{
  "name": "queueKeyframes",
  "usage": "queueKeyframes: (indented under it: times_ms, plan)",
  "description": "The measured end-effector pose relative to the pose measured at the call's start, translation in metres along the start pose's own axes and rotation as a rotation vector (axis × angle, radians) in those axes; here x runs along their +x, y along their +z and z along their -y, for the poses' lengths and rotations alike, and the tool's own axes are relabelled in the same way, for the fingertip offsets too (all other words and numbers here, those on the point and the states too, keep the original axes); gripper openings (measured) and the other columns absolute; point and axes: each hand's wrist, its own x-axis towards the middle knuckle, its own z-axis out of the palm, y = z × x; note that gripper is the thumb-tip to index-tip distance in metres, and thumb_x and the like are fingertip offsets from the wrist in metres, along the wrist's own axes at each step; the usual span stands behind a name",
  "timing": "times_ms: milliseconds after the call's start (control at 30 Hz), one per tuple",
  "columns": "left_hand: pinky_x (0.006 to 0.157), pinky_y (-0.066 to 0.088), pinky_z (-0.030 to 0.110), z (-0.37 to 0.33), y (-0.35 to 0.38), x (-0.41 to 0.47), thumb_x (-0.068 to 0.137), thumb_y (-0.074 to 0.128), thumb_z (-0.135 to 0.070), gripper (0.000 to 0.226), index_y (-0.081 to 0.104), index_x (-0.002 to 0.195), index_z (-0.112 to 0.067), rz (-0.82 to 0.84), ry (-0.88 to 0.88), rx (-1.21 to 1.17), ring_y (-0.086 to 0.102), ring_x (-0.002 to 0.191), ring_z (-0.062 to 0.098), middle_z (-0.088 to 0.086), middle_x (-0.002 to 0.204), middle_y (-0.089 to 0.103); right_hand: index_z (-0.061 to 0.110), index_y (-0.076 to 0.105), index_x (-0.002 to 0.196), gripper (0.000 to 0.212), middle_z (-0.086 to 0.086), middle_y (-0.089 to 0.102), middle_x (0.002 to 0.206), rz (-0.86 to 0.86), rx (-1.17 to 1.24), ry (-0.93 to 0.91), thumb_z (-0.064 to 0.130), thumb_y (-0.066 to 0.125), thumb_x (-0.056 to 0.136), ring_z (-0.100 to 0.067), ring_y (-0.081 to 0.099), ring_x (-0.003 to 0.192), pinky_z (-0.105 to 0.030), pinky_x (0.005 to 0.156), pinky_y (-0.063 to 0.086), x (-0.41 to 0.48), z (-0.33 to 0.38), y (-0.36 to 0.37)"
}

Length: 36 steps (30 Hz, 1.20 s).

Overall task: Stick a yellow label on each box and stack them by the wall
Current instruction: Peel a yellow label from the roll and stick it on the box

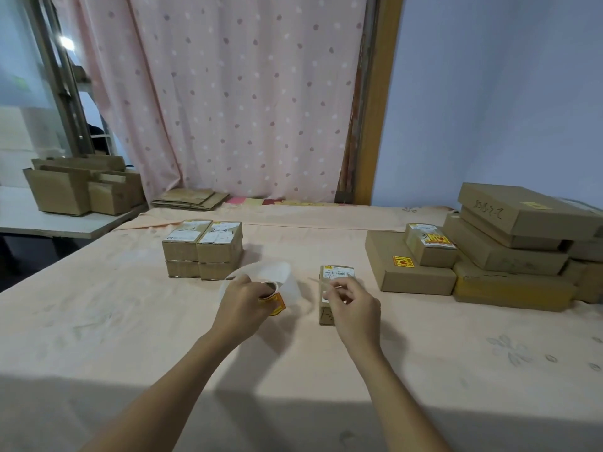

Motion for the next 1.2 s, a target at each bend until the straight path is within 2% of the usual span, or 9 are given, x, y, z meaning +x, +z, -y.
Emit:
queueKeyframes:
  times_ms: [133, 333, 467, 600, 700, 800, 933, 1100, 1200]
  plan:
    - [0.065, 0.025, 0.031, 0.005, 0.018, -0.001, 0.07, 0.069, -0.023, 0.003, 0.067, 0.07, -0.023, -0.005, -0.001, 0.198, 0.047, 0.082, 0.027, -0.004, 0.062, 0.058, 0.032, 0.072, 0.082, 0.02, 0.02, 0.072, 0.082, -0.001, 0.101, 0.077, 0.013, 0.07, 0.088, -0.001, 0.069, 0.083, -0.02, 0.066, 0.051, 0.001, -0.01, -0.005]
    - [0.074, 0.046, 0.037, -0.004, 0.029, -0.011, 0.061, 0.083, -0.021, 0.025, 0.075, 0.085, -0.02, 0.028, 0.04, 0.282, 0.056, 0.08, 0.031, -0.004, 0.07, 0.068, 0.025, 0.074, 0.09, 0.008, 0.011, 0.076, 0.09, 0.016, 0.225, 0.177, 0.023, 0.067, 0.095, 0.0, 0.07, 0.085, -0.014, 0.064, 0.048, 0.004, -0.02, -0.016]
    - [0.075, 0.043, 0.039, -0.004, 0.034, -0.013, 0.065, 0.077, -0.029, 0.021, 0.071, 0.084, -0.021, -0.011, 0.052, 0.303, 0.053, 0.082, 0.028, -0.005, 0.077, 0.064, 0.025, 0.073, 0.088, 0.007, 0.01, 0.074, 0.084, -0.022, 0.2, 0.157, 0.019, 0.071, 0.091, -0.001, 0.067, 0.079, -0.017, 0.066, 0.047, 0.01, -0.03, -0.021]
    - [0.073, 0.041, 0.038, -0.013, 0.036, -0.007, 0.067, 0.079, -0.026, 0.018, 0.068, 0.077, -0.016, -0.1, 0.084, 0.31, 0.053, 0.082, 0.029, 0.0, 0.079, 0.061, 0.028, 0.065, 0.107, 0.019, 0.011, 0.074, 0.096, 0.032, 0.166, 0.161, 0.016, 0.069, 0.093, -0.002, 0.068, 0.089, -0.019, 0.072, 0.049, 0.018, -0.04, -0.029]
    - [0.068, 0.042, 0.038, -0.027, 0.042, 0.001, 0.073, 0.077, -0.022, 0.014, 0.072, 0.083, -0.015, -0.174, 0.132, 0.211, 0.051, 0.077, 0.027, -0.001, 0.077, 0.062, 0.028, 0.062, 0.109, 0.023, 0.01, 0.074, 0.098, 0.073, 0.123, 0.173, 0.019, 0.072, 0.091, -0.007, 0.067, 0.093, -0.02, 0.072, 0.047, 0.026, -0.044, -0.035]
    - [0.068, 0.04, 0.031, -0.048, 0.05, 0.01, 0.084, 0.066, -0.026, 0.014, 0.075, 0.092, -0.02, -0.153, 0.16, -0.006, 0.045, 0.078, 0.018, -0.008, 0.081, 0.066, 0.025, 0.067, 0.105, 0.016, 0.009, 0.07, 0.096, 0.126, 0.062, 0.152, 0.016, 0.071, 0.092, -0.007, 0.066, 0.089, -0.008, 0.064, 0.043, 0.036, -0.044, -0.038]
    - [0.073, 0.036, 0.028, -0.073, 0.064, 0.023, 0.092, 0.064, -0.026, 0.015, 0.075, 0.102, -0.022, -0.089, 0.112, -0.18, 0.044, 0.085, 0.014, -0.011, 0.089, 0.069, 0.025, 0.066, 0.11, 0.018, 0.004, 0.065, 0.095, 0.201, 0.0, 0.125, 0.014, 0.064, 0.096, -0.012, 0.068, 0.083, -0.014, 0.063, 0.047, 0.052, -0.044, -0.037]
    - [0.083, 0.041, 0.034, -0.086, 0.078, 0.031, 0.093, 0.063, -0.024, 0.018, 0.075, 0.106, -0.021, -0.045, 0.039, -0.252, 0.045, 0.092, 0.018, -0.006, 0.092, 0.07, 0.024, 0.069, 0.113, 0.026, 0.007, 0.061, 0.096, 0.28, -0.124, 0.057, 0.008, 0.061, 0.095, 0.001, 0.054, 0.077, -0.011, 0.065, 0.039, 0.068, -0.049, -0.028]
    - [0.085, 0.038, 0.036, -0.087, 0.085, 0.031, 0.093, 0.063, -0.022, 0.019, 0.076, 0.106, -0.021, -0.022, 0.054, -0.194, 0.044, 0.093, 0.021, 0.001, 0.097, 0.068, 0.024, 0.071, 0.113, 0.027, 0.005, 0.064, 0.099, 0.291, -0.16, 0.042, 0.007, 0.061, 0.093, 0.0, 0.055, 0.077, -0.019, 0.073, 0.045, 0.072, -0.055, -0.023]
